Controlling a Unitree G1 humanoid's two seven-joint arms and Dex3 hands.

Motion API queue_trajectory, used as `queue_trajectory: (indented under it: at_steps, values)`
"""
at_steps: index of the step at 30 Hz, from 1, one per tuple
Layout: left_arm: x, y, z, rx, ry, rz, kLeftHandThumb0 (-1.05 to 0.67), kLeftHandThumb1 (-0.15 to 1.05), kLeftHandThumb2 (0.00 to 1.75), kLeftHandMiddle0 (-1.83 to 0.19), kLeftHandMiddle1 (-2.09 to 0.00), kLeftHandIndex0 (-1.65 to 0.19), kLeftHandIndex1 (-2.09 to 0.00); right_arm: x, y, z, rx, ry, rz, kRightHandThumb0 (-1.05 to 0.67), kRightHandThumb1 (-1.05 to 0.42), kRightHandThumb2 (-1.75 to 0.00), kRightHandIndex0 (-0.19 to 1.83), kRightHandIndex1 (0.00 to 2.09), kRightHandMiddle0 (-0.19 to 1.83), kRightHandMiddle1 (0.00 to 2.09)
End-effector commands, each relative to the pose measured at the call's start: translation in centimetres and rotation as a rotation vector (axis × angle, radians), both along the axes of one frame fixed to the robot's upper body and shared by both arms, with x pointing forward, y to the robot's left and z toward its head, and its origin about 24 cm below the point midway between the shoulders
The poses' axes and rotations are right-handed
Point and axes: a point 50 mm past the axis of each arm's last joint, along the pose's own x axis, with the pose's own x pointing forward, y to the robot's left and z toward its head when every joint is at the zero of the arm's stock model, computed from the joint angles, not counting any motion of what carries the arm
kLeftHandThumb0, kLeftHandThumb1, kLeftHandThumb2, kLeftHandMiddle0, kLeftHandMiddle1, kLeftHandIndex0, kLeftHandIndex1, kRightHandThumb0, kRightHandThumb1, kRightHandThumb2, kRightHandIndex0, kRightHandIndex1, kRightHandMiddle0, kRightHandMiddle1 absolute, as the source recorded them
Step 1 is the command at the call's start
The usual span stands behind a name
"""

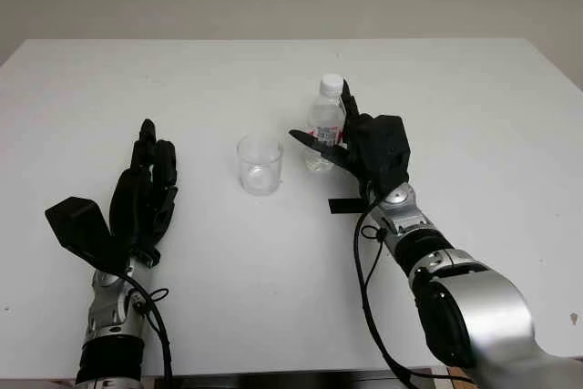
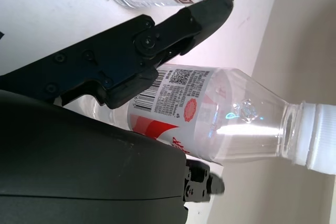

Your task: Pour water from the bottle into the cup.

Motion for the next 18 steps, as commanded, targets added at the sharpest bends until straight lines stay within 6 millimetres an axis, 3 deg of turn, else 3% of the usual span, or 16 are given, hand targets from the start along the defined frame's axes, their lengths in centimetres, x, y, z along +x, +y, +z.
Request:
queue_trajectory:
  at_steps: [1, 3, 4, 6, 7, 10, 12, 14, 18]
  values:
    - [-0.96, -0.12, -1.93, -0.019, 0.074, 0.01, -0.68, 1.05, 0.53, 0.13, -0.05, 0.17, -0.05, 0.21, 0.34, 0.63, 0.014, -0.027, 0.002, -0.61, -0.81, -0.05, 0.16, 0.17, 0.22, 0.23]
    - [-0.97, -0.17, -1.99, -0.021, 0.073, 0.006, -0.68, 1.05, 0.54, 0.13, -0.05, 0.17, -0.05, 0.2, 0.38, 0.6, 0.009, -0.026, 0.002, -0.58, -0.82, -0.05, 0.24, 0.24, 0.27, 0.37]
    - [-0.96, -0.19, -2.01, -0.02, 0.073, 0.007, -0.68, 1.05, 0.54, 0.14, -0.05, 0.17, -0.05, 0.2, 0.39, 0.59, 0.006, -0.026, 0.002, -0.55, -0.82, -0.05, 0.28, 0.38, 0.17, 0.76]
    - [-0.96, -0.26, -2.03, -0.022, 0.073, 0.009, -0.68, 1.05, 0.54, 0.13, -0.05, 0.17, -0.05, 0.18, 0.4, 0.59, 0.003, -0.029, 0.001, -0.51, -0.83, -0.05, 0.21, 0.76, 0.09, 1.15]
    - [-0.95, -0.29, -2.05, -0.022, 0.073, 0.009, -0.68, 1.05, 0.53, 0.13, -0.05, 0.17, -0.06, 0.16, 0.4, 0.58, 0.002, -0.032, 0.0, -0.48, -0.84, -0.05, 0.16, 1.09, 0.11, 1.35]
    - [-0.96, -0.36, -2.1, -0.024, 0.073, 0.01, -0.68, 1.05, 0.54, 0.14, -0.05, 0.17, -0.05, 0.15, 0.42, 0.6, 0.007, -0.036, -0.002, -0.42, -0.86, -0.06, 0.18, 1.63, 0.19, 1.76]
    - [-1.0, -0.37, -2.15, -0.023, 0.073, 0.01, -0.68, 1.05, 0.55, 0.14, -0.05, 0.17, -0.05, 0.13, 0.46, 0.63, 0.005, -0.041, 0.005, -0.4, -0.87, -0.06, 0.27, 1.79, 0.27, 1.87]
    - [-1.07, -0.34, -2.21, -0.025, 0.073, 0.012, -0.68, 1.05, 0.55, 0.14, -0.05, 0.17, -0.05, 0.12, 0.47, 0.59, -0.008, -0.039, 0.017, -0.41, -0.92, -0.07, 0.52, 1.94, 0.42, 2.01]
    - [-1.17, -0.28, -2.3, -0.028, 0.076, 0.02, -0.69, 1.05, 0.53, 0.15, -0.05, 0.17, -0.05, 0.08, 0.53, 0.52, -0.061, -0.046, 0.025, -0.44, -1.01, -0.07, 0.76, 2.03, 0.54, 2.08]
